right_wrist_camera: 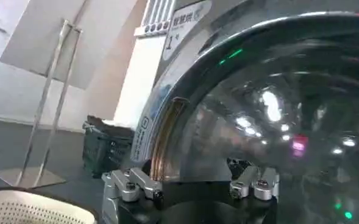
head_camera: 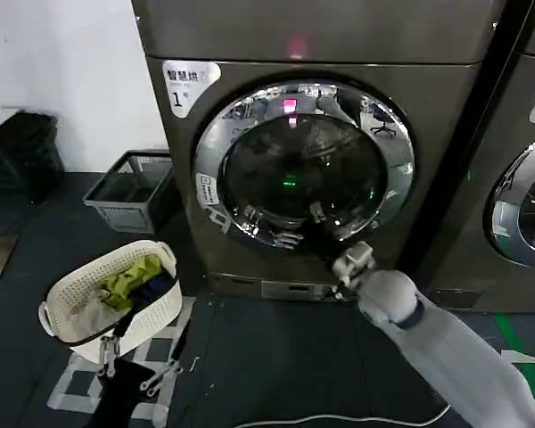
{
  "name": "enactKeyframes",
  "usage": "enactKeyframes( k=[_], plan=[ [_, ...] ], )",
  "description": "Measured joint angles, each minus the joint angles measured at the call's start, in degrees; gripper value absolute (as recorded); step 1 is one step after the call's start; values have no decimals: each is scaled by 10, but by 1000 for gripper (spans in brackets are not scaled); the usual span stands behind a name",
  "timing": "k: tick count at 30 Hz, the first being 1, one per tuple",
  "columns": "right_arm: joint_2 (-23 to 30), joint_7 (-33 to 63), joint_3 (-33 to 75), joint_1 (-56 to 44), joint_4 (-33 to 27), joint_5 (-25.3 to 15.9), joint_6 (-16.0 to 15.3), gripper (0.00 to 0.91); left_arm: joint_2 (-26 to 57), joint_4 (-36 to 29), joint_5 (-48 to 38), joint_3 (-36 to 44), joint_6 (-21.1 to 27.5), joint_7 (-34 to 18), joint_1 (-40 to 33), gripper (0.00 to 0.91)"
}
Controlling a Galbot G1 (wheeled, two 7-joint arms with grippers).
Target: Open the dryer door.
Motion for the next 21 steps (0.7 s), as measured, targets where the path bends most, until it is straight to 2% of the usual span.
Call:
enactKeyframes(
  k=[21],
  plan=[
    [74,16,-81,92,-80,9,-32,907,-2,3,0,-2,0,0,-2,907]
  ],
)
